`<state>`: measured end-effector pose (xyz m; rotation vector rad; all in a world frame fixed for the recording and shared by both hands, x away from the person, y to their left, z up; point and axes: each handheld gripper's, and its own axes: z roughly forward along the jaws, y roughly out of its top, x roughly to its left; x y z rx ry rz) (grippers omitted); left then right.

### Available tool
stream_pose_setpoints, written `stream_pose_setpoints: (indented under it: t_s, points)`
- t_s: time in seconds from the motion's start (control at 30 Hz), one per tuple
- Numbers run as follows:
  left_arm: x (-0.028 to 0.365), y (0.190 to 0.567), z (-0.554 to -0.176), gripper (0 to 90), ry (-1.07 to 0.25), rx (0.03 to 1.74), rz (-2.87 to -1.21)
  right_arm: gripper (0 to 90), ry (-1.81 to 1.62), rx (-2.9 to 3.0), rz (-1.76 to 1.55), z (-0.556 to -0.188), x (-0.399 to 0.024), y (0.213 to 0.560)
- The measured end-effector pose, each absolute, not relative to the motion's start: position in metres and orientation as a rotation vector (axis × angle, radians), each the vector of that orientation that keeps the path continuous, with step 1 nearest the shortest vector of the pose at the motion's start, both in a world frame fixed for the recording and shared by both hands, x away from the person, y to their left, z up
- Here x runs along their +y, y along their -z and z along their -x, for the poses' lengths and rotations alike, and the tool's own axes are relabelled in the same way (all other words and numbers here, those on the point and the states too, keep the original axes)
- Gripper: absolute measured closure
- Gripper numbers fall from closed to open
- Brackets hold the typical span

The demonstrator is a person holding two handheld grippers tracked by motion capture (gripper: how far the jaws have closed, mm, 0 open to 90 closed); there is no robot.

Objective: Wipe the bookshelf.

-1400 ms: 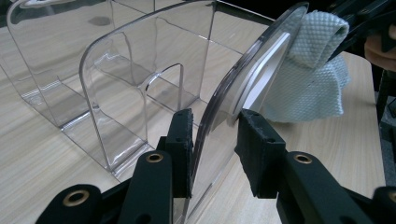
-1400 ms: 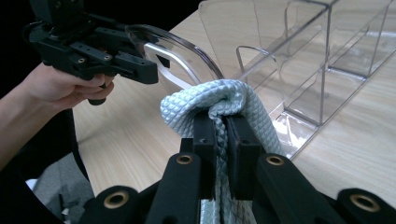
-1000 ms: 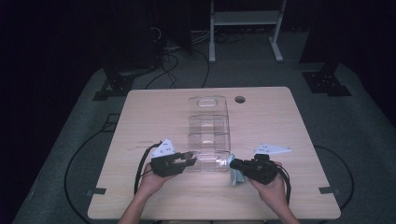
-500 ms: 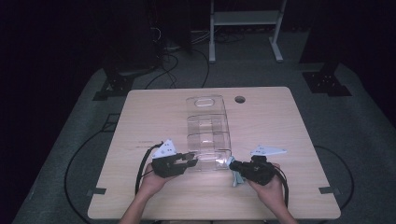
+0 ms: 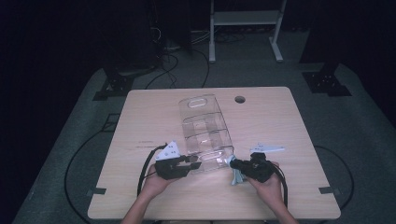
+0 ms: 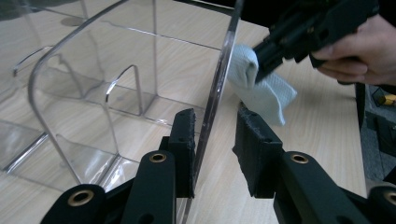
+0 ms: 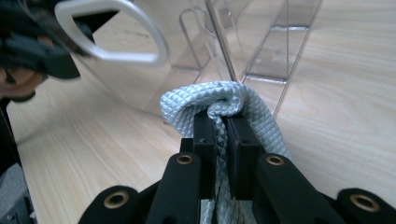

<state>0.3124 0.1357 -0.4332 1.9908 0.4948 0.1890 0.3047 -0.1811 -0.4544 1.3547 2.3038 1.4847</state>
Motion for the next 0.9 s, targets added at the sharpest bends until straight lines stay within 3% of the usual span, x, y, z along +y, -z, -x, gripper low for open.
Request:
stream_pose_setpoints:
  t_s: [0.13, 0.4, 0.57, 0.77, 0.9]
  points:
    - [0.128, 0.433, -0.309, 68.4, -0.185, 0.468, -2.004, 83.1, -1.562, 2.23, -1.284, -0.301, -0.184, 0.433]
    - [0.118, 0.434, -0.303, 68.3, -0.19, 0.444, -2.019, 83.1, -1.436, 2.329, -1.361, -0.313, -0.174, 0.467]
    - [0.113, 0.435, -0.3, 67.9, -0.177, 0.435, -2.024, 83.1, -1.525, 2.241, -1.341, -0.312, -0.182, 0.446]
    - [0.106, 0.435, -0.295, 66.0, -0.164, 0.42, -2.036, 83.0, -1.48, 2.282, -1.39, -0.319, -0.184, 0.462]
    - [0.098, 0.437, -0.291, 64.2, -0.14, 0.389, -2.052, 83.0, -1.511, 2.243, -1.378, -0.318, -0.189, 0.453]
